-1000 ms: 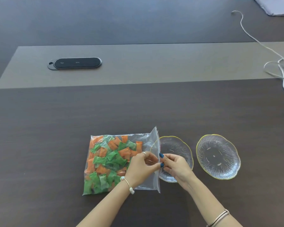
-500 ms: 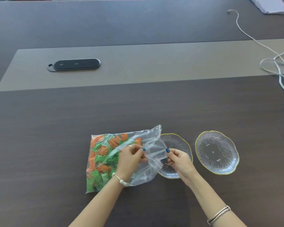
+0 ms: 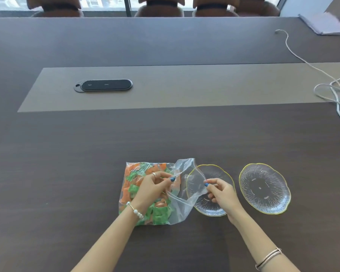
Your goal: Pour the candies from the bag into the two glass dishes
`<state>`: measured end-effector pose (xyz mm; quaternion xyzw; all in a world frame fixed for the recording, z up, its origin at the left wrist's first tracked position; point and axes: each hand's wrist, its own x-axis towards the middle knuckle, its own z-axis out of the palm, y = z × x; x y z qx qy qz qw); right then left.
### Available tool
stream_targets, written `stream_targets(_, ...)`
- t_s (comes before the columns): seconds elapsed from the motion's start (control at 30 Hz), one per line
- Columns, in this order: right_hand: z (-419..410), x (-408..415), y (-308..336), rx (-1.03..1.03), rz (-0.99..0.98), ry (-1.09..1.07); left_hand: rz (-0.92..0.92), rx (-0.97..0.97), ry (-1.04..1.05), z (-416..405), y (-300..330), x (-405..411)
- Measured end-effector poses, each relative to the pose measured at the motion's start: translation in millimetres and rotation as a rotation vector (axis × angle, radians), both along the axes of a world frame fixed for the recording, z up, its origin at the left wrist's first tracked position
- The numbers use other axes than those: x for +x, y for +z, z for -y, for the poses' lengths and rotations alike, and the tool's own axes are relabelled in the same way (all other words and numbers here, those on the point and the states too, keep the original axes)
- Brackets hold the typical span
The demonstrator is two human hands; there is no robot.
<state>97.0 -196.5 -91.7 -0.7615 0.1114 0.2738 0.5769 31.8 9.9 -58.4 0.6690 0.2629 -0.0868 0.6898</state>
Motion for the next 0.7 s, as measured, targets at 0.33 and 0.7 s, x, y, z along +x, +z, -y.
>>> stream_targets(0.33,-8.2,-17.0,16.6,-0.226,0.527,-0.084,0.072,0.029,0.058,-10.2,-10.7,-17.4)
stream_targets(0.7,-25.5,-18.1,16.3,-0.395,0.246,0.012,-0.388,0.539,0.171,-71.1,-62.8,-38.0)
